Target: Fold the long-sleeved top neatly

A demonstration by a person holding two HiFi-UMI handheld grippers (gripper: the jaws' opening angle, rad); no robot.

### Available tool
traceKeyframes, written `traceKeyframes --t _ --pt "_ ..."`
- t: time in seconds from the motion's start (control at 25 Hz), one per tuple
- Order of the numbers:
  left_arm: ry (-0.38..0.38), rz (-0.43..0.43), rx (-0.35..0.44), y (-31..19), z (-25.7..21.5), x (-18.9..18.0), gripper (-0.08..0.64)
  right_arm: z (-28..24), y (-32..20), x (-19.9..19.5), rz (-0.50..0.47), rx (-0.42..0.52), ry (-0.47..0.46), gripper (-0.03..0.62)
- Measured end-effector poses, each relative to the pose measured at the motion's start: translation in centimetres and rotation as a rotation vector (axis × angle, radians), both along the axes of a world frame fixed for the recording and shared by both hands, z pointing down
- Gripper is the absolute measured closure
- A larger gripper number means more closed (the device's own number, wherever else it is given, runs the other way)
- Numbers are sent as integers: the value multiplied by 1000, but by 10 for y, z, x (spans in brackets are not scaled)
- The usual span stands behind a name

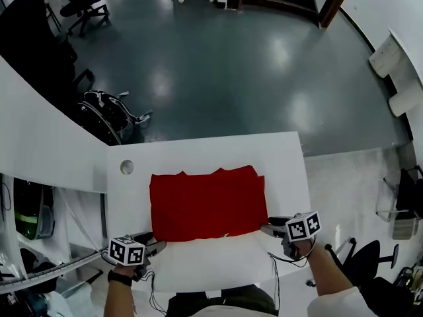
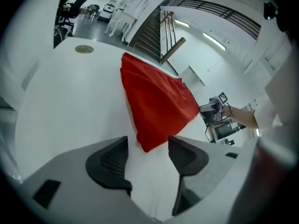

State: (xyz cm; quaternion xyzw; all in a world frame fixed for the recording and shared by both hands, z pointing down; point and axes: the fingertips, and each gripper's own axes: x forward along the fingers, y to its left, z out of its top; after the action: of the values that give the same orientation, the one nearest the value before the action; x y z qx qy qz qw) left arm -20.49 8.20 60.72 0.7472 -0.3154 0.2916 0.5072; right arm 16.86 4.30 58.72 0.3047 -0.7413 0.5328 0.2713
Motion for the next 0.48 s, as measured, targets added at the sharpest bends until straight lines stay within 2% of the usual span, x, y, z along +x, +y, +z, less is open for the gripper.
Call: traceKeyframes --t 0.08,0.12,0.16,0.2,0.24,0.28,0.36,0.48 --pt "-24 -10 -10 0 4 -1 298 7 6 -5 14 -17 1 354" --pt "-48 -9 -15 -1 6 -4 321 9 6 -8 23 -24 4 359" --pt "-80 4 -15 0 8 -6 359 12 7 -9 31 -26 12 375" --pt "-112 26 -12 1 10 -6 401 14 7 -10 37 -24 24 423" --pt "-139 48 -8 3 12 -4 478 15 7 -10 41 -22 34 457" --pt "-160 66 -6 3 13 -1 522 16 8 -12 45 -22 39 478" --pt "-194 103 -5 5 14 2 529 17 9 -15 56 -26 34 527" --pt "-189 138 -13 10 10 -6 532 15 13 -15 88 -51 -11 538"
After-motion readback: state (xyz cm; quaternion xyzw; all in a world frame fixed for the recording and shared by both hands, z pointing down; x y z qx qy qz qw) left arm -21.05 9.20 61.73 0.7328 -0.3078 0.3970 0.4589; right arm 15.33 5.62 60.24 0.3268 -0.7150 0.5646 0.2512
